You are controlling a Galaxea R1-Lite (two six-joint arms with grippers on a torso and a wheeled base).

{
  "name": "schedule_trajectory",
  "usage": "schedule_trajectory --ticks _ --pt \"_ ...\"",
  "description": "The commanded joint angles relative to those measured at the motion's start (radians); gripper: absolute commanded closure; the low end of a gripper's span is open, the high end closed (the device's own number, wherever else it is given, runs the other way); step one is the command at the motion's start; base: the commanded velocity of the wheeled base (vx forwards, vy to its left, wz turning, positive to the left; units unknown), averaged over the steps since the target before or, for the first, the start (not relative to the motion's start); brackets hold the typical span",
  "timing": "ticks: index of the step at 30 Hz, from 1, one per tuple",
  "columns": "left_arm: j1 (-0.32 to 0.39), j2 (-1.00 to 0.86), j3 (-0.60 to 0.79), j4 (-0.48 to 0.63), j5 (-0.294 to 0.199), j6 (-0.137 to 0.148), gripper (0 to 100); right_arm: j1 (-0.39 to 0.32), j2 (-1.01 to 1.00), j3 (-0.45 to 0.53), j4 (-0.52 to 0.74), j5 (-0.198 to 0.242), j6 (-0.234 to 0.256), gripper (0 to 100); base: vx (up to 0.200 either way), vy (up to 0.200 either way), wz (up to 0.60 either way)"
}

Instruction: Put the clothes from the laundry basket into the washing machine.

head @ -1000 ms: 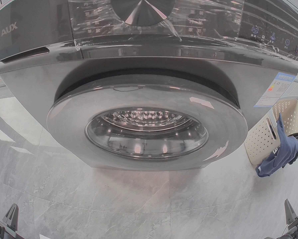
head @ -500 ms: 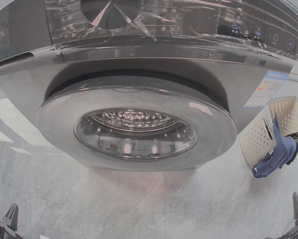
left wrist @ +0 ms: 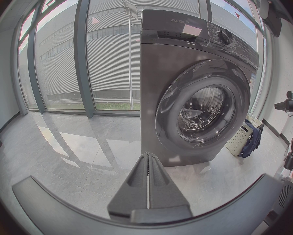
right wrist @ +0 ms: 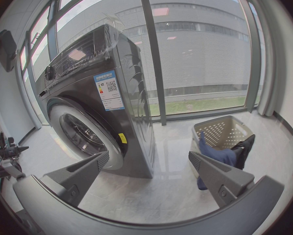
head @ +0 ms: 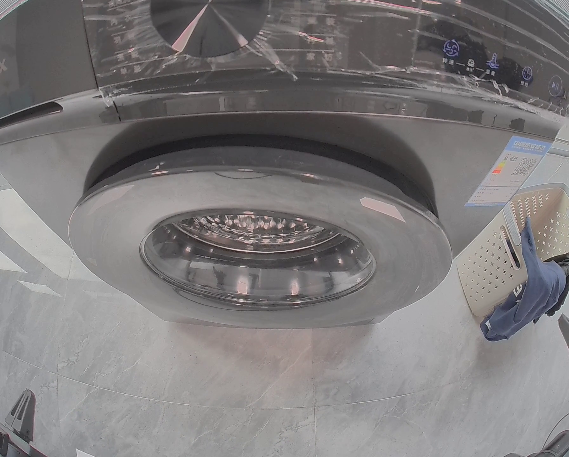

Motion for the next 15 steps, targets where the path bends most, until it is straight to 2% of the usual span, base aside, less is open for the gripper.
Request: schedule_trajectory --ticks 1,4,7,9,12,15 --pt "0.0 -0.017 0.018 0.0 0.0 -0.001 100 0.293 0.575 0.005 -0.288 -0.049 0.027 0 0.0 0.0 0.0" --pt "0.0 -0.017 0.018 0.0 0.0 -0.001 100 0.371 0.618 -0.021 -0.288 -0.075 0.032 0 0.0 0.0 0.0" --pt "0.0 -0.017 0.018 0.0 0.0 0.0 100 0.391 0.632 -0.032 -0.288 -0.076 0.026 0 0.0 0.0 0.0" --pt "0.0 -0.017 0.018 0.0 0.0 -0.001 100 0.434 0.669 -0.067 -0.29 -0.072 0.021 0 0.0 0.0 0.0" --pt "0.0 -0.017 0.018 0.0 0.0 0.0 100 0.445 0.715 -0.087 -0.296 -0.07 0.026 0 0.0 0.0 0.0" --pt "0.0 -0.017 0.018 0.0 0.0 -0.001 100 0.448 0.753 -0.083 -0.362 -0.067 0.026 0 0.0 0.0 0.0"
